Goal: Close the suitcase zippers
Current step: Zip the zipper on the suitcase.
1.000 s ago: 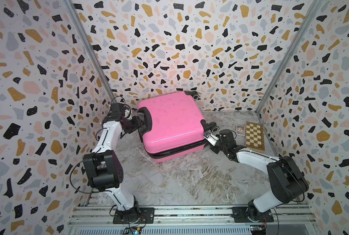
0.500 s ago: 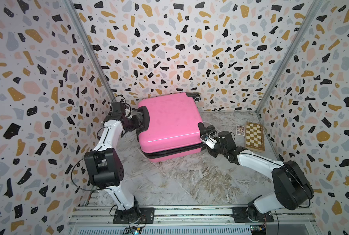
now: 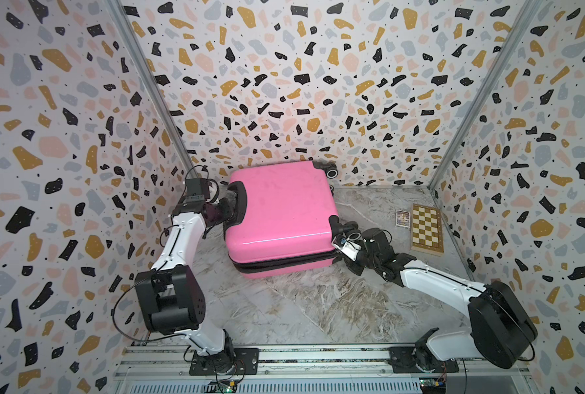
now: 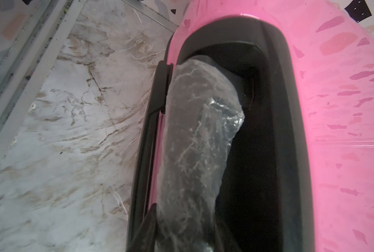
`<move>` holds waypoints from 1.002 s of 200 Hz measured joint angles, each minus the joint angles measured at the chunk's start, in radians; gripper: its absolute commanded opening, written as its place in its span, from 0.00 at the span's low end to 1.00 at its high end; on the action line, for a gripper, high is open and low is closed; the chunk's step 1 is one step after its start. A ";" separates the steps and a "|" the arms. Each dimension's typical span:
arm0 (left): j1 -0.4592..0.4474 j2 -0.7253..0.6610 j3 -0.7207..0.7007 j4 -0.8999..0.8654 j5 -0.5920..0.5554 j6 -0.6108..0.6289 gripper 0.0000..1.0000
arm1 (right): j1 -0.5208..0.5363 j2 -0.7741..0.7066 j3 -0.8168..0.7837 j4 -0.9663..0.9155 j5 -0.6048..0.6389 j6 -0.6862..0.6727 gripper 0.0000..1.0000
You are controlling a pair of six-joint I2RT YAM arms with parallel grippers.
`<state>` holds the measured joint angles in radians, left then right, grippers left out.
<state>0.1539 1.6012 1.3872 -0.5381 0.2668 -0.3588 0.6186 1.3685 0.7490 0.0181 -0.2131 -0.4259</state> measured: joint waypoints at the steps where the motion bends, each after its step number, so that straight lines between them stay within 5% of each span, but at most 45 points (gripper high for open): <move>1: 0.000 -0.001 -0.001 0.000 -0.002 0.000 0.00 | 0.002 -0.002 -0.001 -0.001 0.000 0.001 0.00; 111: -0.020 -0.086 -0.096 0.043 -0.097 -0.023 0.00 | 0.172 -0.050 -0.042 0.003 -0.008 0.075 0.00; 200: -0.084 -0.267 -0.285 0.093 -0.168 -0.174 0.00 | 0.160 0.041 -0.005 0.063 0.016 0.271 0.00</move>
<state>0.0704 1.3338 1.1019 -0.4446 0.0990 -0.5327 0.7784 1.4097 0.7441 0.0807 -0.1970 -0.1547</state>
